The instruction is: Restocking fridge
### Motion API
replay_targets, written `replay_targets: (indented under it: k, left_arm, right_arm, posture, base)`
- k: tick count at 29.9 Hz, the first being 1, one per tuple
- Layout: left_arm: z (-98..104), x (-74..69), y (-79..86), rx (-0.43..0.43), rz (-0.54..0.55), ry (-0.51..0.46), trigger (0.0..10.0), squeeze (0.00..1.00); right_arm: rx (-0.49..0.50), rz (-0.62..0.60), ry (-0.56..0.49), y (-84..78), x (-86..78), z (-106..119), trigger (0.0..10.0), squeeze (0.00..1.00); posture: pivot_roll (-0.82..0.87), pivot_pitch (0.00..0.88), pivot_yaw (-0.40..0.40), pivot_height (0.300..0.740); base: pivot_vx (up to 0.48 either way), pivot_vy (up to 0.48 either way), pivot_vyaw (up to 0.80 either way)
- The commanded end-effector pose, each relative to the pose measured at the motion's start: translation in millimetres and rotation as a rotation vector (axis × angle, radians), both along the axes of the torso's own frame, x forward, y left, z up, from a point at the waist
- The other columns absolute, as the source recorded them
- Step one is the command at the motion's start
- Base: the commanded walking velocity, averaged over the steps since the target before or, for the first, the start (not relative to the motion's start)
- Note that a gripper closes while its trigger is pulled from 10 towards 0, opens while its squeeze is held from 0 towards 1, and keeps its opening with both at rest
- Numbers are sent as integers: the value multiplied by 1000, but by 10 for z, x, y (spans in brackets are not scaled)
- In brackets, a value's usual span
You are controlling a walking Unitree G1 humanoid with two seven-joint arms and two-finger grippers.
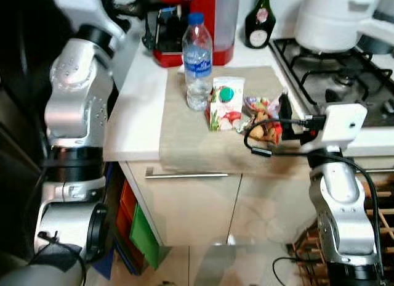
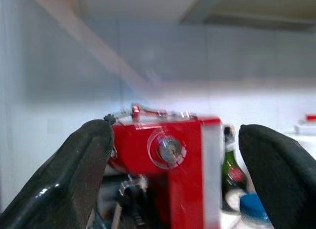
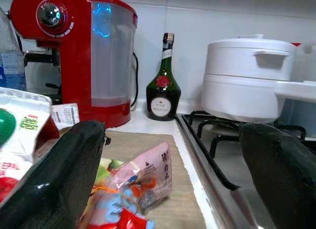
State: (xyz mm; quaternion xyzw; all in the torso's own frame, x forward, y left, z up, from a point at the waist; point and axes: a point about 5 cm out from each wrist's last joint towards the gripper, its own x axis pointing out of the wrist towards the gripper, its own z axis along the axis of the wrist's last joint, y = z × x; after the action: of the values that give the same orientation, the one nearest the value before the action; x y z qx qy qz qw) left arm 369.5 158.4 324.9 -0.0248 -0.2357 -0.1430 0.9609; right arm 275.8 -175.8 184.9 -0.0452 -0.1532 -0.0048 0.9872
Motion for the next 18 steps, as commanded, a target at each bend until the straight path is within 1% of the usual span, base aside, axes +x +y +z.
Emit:
replay_targets:
  k: [1,2,3,4,5,6,9,10,12,15,17,18]
  left_arm:
    - [53,84,7,-16,-34,22,10000,0]
    - [58,162,-20,-16,-50,44,10000,0]
    - [61,209,-37,-14,-58,57,10000,0]
    - [79,281,-100,-16,-95,76,10000,0]
    - [86,290,-115,-21,-112,83,10000,0]
    - [86,290,-115,-21,-112,83,10000,0]
    - [119,342,-201,-50,-192,110,10000,0]
    - [149,356,-228,-65,-234,113,10000,0]
    - [165,367,-234,-72,-258,113,10000,0]
    - [160,404,-282,-43,-277,120,10000,0]
    - [148,418,-298,-32,-272,125,10000,0]
    - [113,447,-322,-16,-262,141,10000,0]
  right_arm:
    - [13,-3,-6,21,-48,11,10000,0]
    - [18,-7,1,26,-69,-12,10000,0]
    - [21,-9,5,29,-81,-27,10000,0]
    - [28,-16,16,35,-130,-59,10000,0]
    - [30,-19,19,46,-169,-70,10000,0]
    - [30,-19,19,46,-169,-70,10000,0]
    - [48,-47,43,44,-264,-129,10000,0]
    - [59,-52,63,77,-337,-176,10000,0]
    - [57,-42,72,128,-407,-200,10000,0]
    - [58,-27,82,186,-500,-215,10000,0]
    - [50,-20,85,198,-522,-213,10000,0]
    - [30,-10,90,202,-553,-207,10000,0]
  posture:
    - [-148,0,110,740]
    - [-151,0,113,740]
    - [-151,0,113,740]
    - [-164,0,132,740]
    - [-179,0,147,740]
    - [-179,0,147,740]
    - [-196,0,158,740]
    - [-207,0,169,740]
    - [-216,0,174,740]
    - [-231,0,176,740]
    - [-240,0,174,740]
    - [-250,0,173,740]
  base:
    - [0,0,0]
    - [0,0,0]
    - [0,0,0]
    - [0,0,0]
    - [0,0,0]
    - [0,0,0]
    - [0,0,0]
    - [0,0,0]
    - [0,0,0]
    - [0,0,0]
    - [0,0,0]
    - [0,0,0]
